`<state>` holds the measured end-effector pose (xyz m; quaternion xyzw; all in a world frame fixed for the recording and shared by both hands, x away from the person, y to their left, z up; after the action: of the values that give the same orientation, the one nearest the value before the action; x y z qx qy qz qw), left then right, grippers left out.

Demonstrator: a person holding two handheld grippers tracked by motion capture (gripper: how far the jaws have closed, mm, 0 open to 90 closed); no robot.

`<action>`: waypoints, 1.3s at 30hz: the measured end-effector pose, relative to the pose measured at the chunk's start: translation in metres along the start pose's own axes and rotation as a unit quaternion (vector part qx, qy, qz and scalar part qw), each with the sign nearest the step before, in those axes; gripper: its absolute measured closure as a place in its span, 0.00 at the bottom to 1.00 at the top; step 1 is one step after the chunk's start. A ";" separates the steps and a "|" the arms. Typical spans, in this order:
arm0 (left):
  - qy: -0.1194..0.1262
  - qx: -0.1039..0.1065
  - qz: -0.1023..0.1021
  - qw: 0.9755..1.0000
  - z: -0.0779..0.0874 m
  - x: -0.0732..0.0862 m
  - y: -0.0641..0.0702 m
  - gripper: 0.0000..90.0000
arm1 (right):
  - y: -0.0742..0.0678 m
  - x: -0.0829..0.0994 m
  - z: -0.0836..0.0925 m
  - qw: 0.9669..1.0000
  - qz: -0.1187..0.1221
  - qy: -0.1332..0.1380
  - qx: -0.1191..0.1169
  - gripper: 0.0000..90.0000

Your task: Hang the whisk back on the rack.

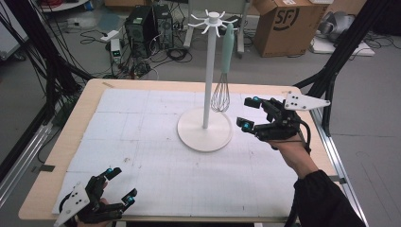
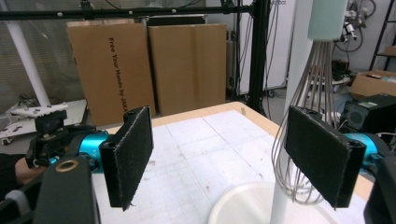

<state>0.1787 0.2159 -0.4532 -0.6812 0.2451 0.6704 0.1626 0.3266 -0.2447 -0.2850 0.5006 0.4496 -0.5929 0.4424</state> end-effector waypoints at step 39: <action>-0.001 -0.001 0.005 1.000 -0.006 0.001 -0.002 0.16 | -0.038 0.104 0.040 0.998 -0.011 0.023 0.053 0.26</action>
<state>0.1853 0.2139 -0.4546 -0.6793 0.2472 0.6724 0.1590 0.2701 -0.2841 -0.3807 0.5319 0.4331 -0.6088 0.3986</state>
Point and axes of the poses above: each handheld gripper's, and its own axes: z roughly backward along the jaws, x roughly out of its underside, y roughly to its right, the point moved 2 cm from there along -z, roughly forward along the jaws, and after that the axes turned 12 degrees about -x, right-handed, at the moved point
